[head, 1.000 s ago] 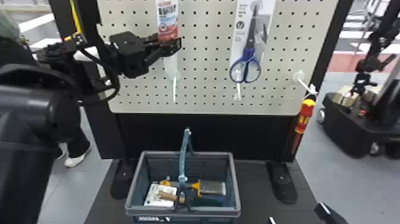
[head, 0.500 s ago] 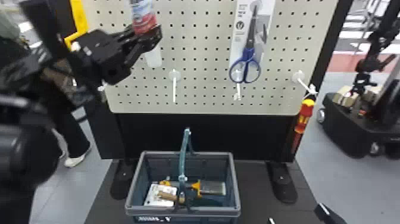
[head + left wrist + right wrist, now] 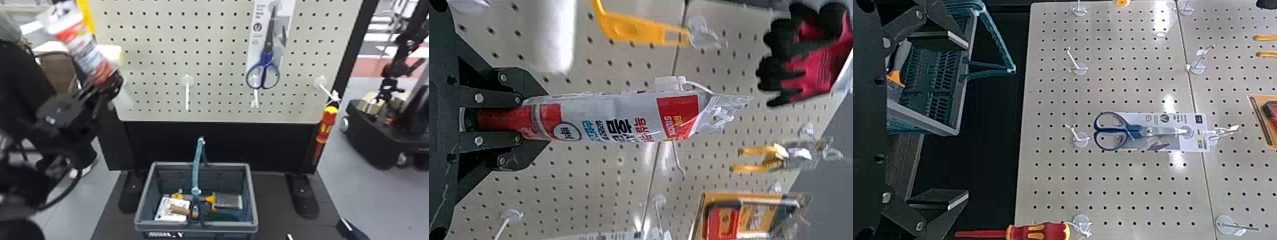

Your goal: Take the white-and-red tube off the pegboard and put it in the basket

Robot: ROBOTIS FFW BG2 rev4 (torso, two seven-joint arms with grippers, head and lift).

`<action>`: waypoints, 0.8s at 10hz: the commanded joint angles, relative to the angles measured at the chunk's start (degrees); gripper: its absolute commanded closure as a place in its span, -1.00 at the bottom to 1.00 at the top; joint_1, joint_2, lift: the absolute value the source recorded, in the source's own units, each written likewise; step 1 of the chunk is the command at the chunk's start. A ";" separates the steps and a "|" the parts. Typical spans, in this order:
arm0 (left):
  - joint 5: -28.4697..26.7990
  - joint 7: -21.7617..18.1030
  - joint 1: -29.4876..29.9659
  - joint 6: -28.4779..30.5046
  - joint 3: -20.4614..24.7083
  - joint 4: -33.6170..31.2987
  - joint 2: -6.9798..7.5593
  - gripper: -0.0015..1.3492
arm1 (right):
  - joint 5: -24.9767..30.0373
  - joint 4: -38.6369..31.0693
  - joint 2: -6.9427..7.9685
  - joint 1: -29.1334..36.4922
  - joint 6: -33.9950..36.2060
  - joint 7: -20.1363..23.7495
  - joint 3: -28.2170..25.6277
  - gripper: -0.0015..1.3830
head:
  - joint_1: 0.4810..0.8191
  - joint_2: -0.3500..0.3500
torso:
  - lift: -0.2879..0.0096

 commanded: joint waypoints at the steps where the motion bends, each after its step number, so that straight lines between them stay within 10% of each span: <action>1: 4.35 1.74 4.24 -4.74 1.18 4.84 -1.49 0.65 | 0.00 0.30 0.00 -0.32 0.00 0.18 0.26 -0.65 | -0.60 0.00 | 0.26; 8: 14.81 -0.54 4.11 -10.54 -4.71 31.98 -0.34 0.65 | -0.09 2.27 0.88 -2.29 0.00 2.37 0.70 -0.65 | -0.60 0.00 | 0.26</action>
